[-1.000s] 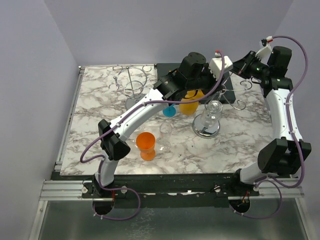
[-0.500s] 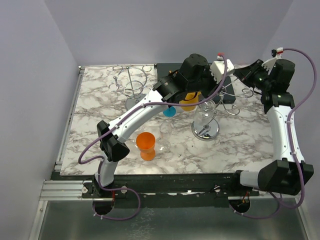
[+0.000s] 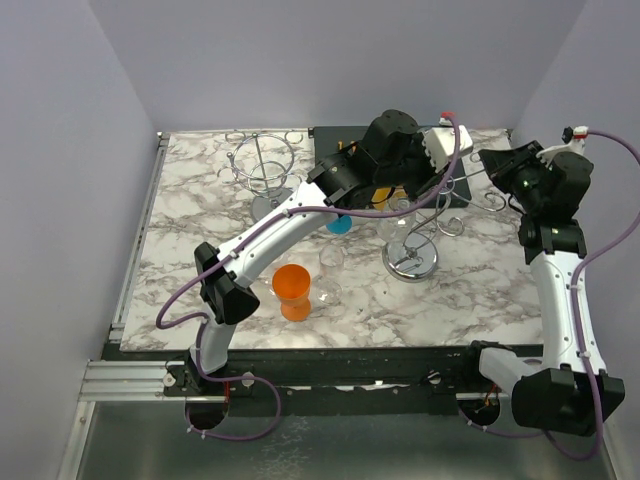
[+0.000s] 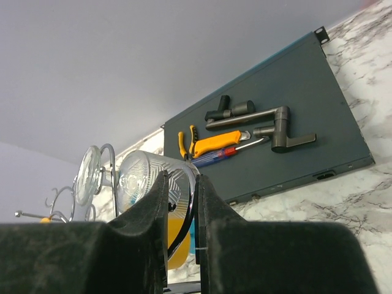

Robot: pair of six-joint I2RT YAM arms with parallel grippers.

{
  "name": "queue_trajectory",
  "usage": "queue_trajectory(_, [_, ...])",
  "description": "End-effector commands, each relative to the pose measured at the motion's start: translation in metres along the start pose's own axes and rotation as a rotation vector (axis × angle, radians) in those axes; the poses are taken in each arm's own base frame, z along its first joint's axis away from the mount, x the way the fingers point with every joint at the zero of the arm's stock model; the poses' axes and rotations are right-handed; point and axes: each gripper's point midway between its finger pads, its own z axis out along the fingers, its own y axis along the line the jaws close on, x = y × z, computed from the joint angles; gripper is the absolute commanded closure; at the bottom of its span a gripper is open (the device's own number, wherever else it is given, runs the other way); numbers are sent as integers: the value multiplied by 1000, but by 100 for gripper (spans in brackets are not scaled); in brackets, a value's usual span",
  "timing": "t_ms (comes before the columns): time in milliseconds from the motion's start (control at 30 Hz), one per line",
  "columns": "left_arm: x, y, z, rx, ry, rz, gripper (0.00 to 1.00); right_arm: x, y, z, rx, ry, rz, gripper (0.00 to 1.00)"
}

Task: Place the wine glass upside down on the wine glass rack
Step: Adjust the wine rack at the center of the board.

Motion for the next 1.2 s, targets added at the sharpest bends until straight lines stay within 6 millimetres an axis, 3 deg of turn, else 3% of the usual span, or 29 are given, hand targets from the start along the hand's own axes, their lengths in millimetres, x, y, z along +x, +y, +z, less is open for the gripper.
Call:
queue_trajectory(0, [-40, 76, -17, -294, -111, 96, 87, 2, 1, -13, -24, -10, -105, 100])
queue_trajectory(367, [-36, 108, -19, -376, -114, 116, 88, 18, 7, -41, -40, 19, -73, 99])
queue_trajectory(1167, [-35, 144, -19, -499, -123, 159, 88, 56, 3, -82, -58, 66, -16, 99])
